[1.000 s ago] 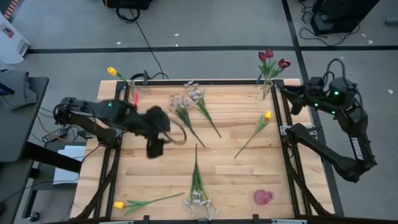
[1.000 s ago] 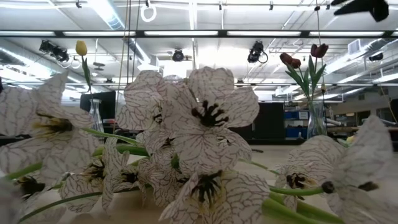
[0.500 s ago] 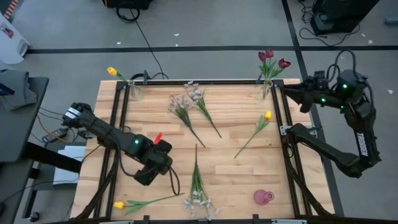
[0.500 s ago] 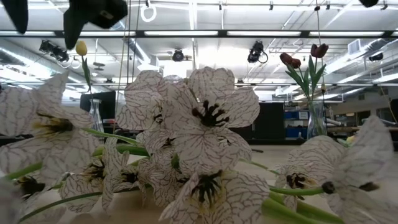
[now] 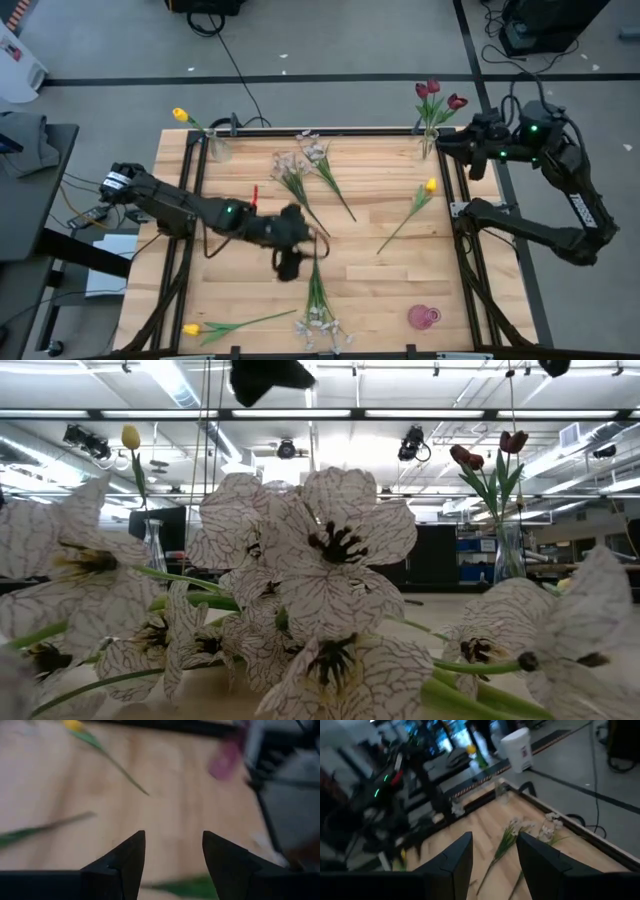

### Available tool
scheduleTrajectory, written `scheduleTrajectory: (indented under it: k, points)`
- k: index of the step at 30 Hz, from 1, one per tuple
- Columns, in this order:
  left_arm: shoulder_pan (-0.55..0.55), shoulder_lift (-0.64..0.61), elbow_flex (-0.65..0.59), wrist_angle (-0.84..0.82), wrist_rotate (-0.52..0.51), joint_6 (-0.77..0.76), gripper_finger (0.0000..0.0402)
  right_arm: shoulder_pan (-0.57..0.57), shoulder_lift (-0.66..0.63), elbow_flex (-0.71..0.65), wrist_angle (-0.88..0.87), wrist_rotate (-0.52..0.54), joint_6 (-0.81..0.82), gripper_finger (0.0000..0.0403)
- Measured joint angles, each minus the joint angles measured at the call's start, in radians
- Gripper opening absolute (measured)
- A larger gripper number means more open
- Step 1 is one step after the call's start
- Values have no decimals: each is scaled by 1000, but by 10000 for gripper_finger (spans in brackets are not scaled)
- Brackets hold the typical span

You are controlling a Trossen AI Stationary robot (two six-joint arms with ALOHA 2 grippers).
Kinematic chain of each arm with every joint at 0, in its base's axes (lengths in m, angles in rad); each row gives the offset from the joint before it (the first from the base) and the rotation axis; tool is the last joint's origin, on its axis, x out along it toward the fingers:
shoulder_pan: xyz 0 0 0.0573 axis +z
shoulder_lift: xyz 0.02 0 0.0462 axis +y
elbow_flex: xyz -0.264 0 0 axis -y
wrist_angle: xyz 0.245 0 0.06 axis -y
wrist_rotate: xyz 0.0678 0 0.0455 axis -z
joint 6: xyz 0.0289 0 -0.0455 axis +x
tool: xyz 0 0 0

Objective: Sort flowers into vase by color
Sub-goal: Put the top yellow flower into the left transparent vase

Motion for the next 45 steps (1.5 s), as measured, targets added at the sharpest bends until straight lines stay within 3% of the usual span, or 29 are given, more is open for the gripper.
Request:
scheduleTrajectory:
  k: [5,9,14,20,25,33,45]
  points:
    - [150,0,-40,265,-68,-128,202,183,72,0,0,60,-70,165]
    - [252,38,-90,513,28,-330,202,357,138,0,9,151,-137,164]
    - [280,183,-49,524,186,-490,202,539,217,0,-56,271,-250,164]
    - [267,389,110,544,292,-620,202,650,295,-1,-317,479,-255,164]
    - [255,479,260,500,285,-630,202,672,314,-22,-513,580,-192,164]
    - [268,610,487,112,239,-622,202,685,287,-44,-602,584,27,164]
    - [258,821,693,59,247,-482,202,709,238,-35,-551,572,253,164]
